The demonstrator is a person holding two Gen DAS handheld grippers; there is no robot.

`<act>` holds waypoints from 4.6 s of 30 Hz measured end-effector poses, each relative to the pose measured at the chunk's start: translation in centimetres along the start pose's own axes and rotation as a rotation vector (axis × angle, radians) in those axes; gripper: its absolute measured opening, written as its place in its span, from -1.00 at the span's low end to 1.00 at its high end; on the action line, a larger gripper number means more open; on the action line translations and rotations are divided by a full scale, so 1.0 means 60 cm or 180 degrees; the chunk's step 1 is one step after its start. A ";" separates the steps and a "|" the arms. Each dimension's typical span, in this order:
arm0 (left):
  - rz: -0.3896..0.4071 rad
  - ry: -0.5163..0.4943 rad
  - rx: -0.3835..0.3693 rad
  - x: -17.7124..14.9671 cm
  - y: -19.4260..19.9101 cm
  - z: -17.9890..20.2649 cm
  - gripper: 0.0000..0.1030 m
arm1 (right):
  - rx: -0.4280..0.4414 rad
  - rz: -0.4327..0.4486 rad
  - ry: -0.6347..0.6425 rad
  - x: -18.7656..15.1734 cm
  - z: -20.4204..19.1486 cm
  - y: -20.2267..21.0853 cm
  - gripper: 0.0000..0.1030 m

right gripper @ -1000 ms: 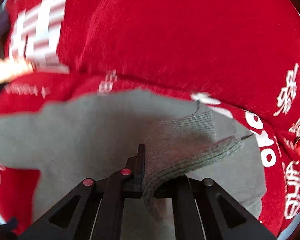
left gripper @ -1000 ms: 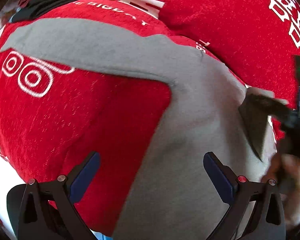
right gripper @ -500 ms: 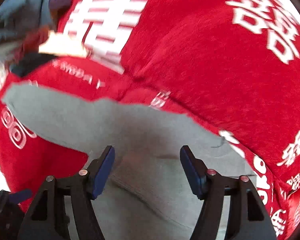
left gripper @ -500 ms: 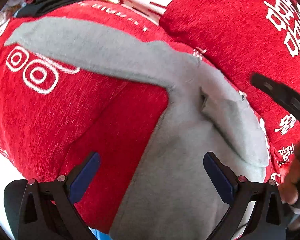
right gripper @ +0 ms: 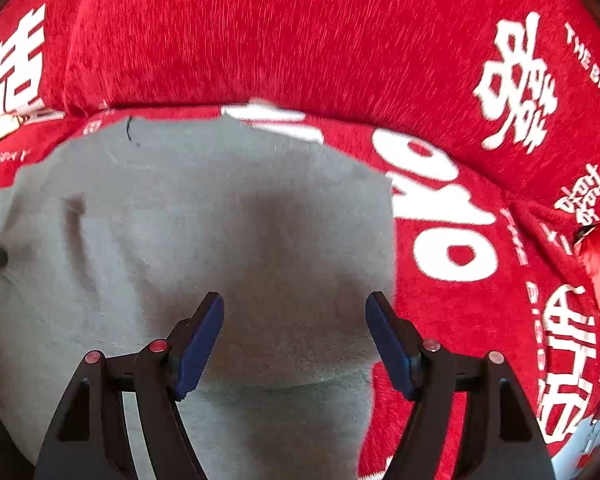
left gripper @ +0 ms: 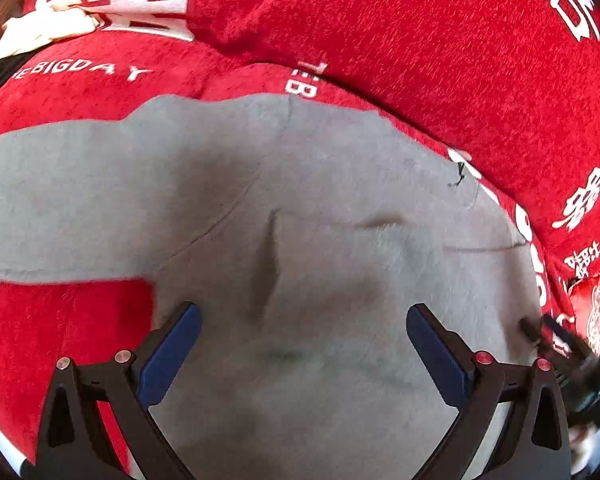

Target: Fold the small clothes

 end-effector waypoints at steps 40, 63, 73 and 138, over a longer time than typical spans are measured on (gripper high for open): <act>0.0015 -0.0237 0.0638 -0.033 0.029 0.010 -0.69 | 0.0105 0.0125 -0.0174 -0.039 -0.012 0.021 0.50; -0.0090 -0.0848 0.0628 -0.015 -0.032 0.145 0.64 | 0.0214 0.0001 0.0010 0.064 0.018 -0.064 0.59; -0.0056 -0.0464 0.0399 -0.038 0.011 0.115 0.64 | 0.0487 0.0149 -0.0479 0.001 0.066 -0.009 0.59; 0.1419 0.1961 -0.0235 0.025 0.234 -0.639 -0.82 | 0.0279 0.0488 0.0847 0.028 -0.371 0.070 0.74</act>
Point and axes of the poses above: each gripper's, at about its wrist camera, not at the fingertips, and y roughly against the way its jaws point, z to its right, x to its top, the point moved 4 cm from there along -y, roughly the way its jaws point, and after that the axes turned 7 degrees about -z, right-handed, at the moved point
